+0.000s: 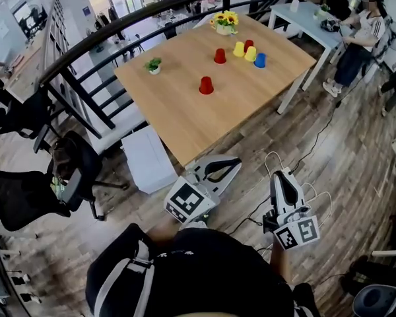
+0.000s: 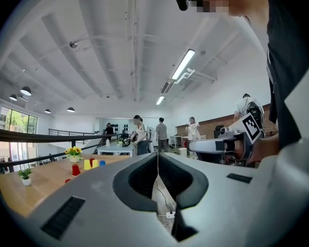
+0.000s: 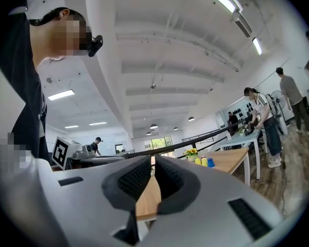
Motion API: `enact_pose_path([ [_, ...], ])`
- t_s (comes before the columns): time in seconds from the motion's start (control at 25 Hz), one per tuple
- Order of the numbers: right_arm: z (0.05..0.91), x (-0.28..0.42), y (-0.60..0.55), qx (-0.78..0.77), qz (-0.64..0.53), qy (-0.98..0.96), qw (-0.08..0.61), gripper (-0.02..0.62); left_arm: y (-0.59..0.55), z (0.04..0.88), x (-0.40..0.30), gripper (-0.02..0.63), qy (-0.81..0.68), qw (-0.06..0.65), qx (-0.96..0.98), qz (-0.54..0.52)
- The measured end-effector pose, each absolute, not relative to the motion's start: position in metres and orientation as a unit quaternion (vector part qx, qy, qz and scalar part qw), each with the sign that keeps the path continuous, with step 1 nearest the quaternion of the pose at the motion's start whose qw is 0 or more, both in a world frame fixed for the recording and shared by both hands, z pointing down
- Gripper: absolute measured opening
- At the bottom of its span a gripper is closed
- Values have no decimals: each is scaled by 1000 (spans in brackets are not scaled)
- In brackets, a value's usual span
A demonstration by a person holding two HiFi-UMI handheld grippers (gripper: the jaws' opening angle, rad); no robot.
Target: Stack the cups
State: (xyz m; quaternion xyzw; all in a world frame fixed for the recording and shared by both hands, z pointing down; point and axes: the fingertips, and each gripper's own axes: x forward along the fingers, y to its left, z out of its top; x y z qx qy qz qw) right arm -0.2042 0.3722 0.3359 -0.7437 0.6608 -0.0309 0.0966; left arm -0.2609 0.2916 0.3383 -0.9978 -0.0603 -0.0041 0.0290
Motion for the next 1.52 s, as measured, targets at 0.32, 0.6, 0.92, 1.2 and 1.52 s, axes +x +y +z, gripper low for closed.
enact_pose_path([
  [0.32,338,-193,311,-752,-40,653,86,46,228,347,-250,14,-65,24,-998,-11],
  [0.6,341,-189,258,-750,-44,656,72,64,178,349,-246,14,-66,24,-997,-8],
  [0.92,343,-187,228,-745,-47,662,64,75,144,353,-248,14,-46,12,-999,-7],
  [1.2,350,-167,202,-726,-52,683,71,80,123,360,-238,14,-14,11,-1000,-15],
  [1.52,358,-124,130,-662,-59,744,75,91,68,367,-219,14,87,-1,-996,-26],
])
